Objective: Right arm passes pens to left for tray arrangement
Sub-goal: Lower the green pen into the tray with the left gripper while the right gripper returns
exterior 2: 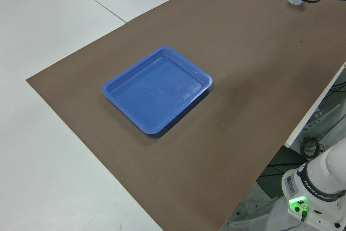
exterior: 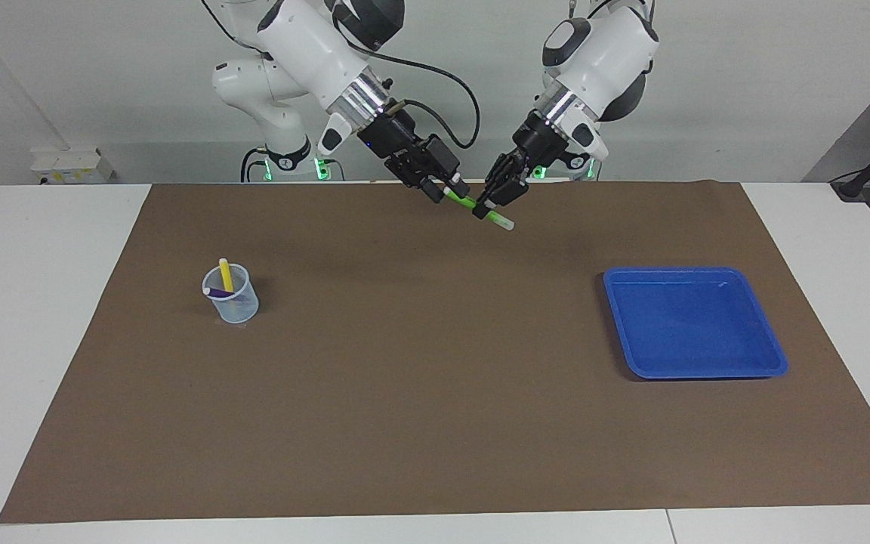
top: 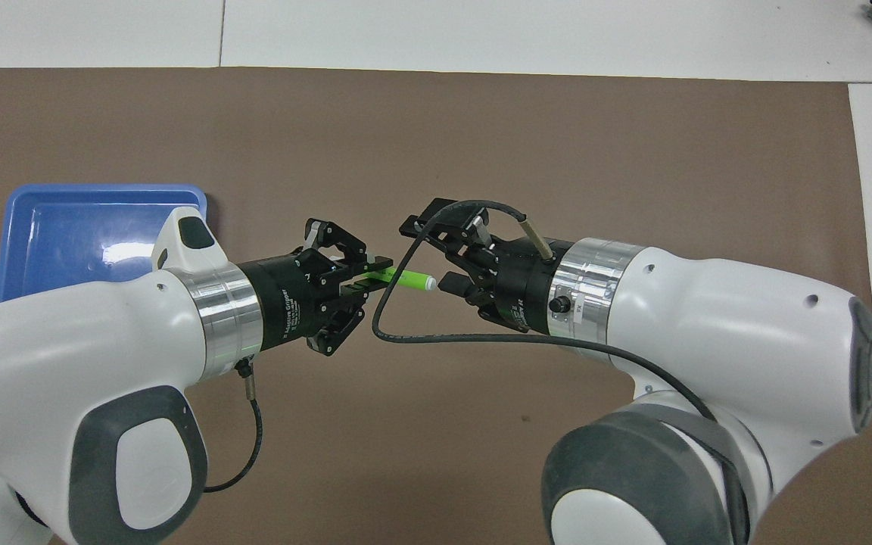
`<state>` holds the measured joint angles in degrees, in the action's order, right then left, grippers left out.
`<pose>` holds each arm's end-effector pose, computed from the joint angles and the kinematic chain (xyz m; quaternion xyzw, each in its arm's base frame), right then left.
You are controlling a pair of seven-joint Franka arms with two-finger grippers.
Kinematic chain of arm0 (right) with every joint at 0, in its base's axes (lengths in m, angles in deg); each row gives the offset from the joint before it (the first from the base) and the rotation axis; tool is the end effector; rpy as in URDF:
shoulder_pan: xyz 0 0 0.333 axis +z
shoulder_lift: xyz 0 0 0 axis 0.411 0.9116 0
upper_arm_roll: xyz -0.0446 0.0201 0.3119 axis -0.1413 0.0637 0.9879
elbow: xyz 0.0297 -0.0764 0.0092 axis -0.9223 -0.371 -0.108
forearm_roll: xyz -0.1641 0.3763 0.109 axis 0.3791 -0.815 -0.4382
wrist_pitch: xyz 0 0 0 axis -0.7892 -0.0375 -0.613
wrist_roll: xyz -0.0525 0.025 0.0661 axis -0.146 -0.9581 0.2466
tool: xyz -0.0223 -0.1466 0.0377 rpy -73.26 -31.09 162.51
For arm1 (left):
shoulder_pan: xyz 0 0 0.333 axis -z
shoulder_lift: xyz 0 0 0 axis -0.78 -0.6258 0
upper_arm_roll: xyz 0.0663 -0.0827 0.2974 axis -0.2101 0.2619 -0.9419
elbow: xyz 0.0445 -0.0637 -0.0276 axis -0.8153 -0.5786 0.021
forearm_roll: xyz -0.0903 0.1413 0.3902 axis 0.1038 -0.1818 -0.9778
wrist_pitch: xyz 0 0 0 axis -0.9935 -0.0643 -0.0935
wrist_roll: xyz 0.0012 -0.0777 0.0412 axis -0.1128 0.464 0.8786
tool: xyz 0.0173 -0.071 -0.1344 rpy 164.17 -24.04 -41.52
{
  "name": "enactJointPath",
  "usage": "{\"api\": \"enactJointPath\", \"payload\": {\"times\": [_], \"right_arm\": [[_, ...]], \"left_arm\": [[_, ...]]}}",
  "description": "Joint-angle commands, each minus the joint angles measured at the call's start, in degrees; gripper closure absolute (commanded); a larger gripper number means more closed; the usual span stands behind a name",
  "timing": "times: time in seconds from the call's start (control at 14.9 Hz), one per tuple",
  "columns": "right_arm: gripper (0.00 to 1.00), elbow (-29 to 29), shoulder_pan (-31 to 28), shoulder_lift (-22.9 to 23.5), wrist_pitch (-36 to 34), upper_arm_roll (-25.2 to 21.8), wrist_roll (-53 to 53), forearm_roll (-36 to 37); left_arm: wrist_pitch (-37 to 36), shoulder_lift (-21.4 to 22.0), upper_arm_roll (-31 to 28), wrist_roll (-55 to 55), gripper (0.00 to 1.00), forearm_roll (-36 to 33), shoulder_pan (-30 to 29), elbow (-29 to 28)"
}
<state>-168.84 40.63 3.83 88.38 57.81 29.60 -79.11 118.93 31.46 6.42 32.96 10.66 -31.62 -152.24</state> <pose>0.5406 0.3406 0.5447 -0.8507 0.3376 -0.0244 0.4022 0.4959 -0.3207 0.5152 0.7609 0.5349 -0.0972 0.3542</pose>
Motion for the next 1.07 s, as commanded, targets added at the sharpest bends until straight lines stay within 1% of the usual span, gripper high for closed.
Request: {"api": "enactJointPath", "payload": {"times": [0.0, 0.13, 0.34, 0.54, 0.67, 0.81, 1.01], "right_arm": [[0.0, -0.73, -3.08, -1.15, -5.05, -0.11, -1.23, 2.39], [0.0, -0.73, -4.23, -1.33, -8.67, -0.11, -2.37, 8.01], [0.0, -0.73, -7.39, -1.68, -15.07, -0.11, -6.66, 12.59], [0.0, -0.73, -11.17, -2.29, -21.58, -0.11, -17.01, 17.94], [0.0, -0.91, -14.5, -2.82, -25.19, -0.11, -24.4, 21.47], [0.0, -0.91, -18.45, -2.99, -28.8, -0.11, -32.13, 22.09], [0.0, -1.43, -23.29, -3.26, -30.47, -0.11, -42.6, 27.97]], "left_arm": [[-10.52, 1.6, -0.16, -13.06, 1.0, -2.16, -4.51, 0.22], [-17.73, 1.87, -0.16, -20.37, 1.0, -7.77, -7.68, 0.92], [-26.26, 2.04, -0.42, -31.71, 1.0, -14.46, -11.02, 2.32], [-33.38, 2.48, -0.51, -44.88, 1.0, -21.93, -14.8, 2.94], [-36.55, 2.48, -0.59, -52.36, 1.0, -26.41, -16.82, 3.38], [-38.15, 2.57, -0.68, -60.09, 1.0, -30.63, -18.67, 3.38], [-38.85, 2.31, -1.47, -69.6, 1.0, -36.0, -20.6, 3.38]]}}
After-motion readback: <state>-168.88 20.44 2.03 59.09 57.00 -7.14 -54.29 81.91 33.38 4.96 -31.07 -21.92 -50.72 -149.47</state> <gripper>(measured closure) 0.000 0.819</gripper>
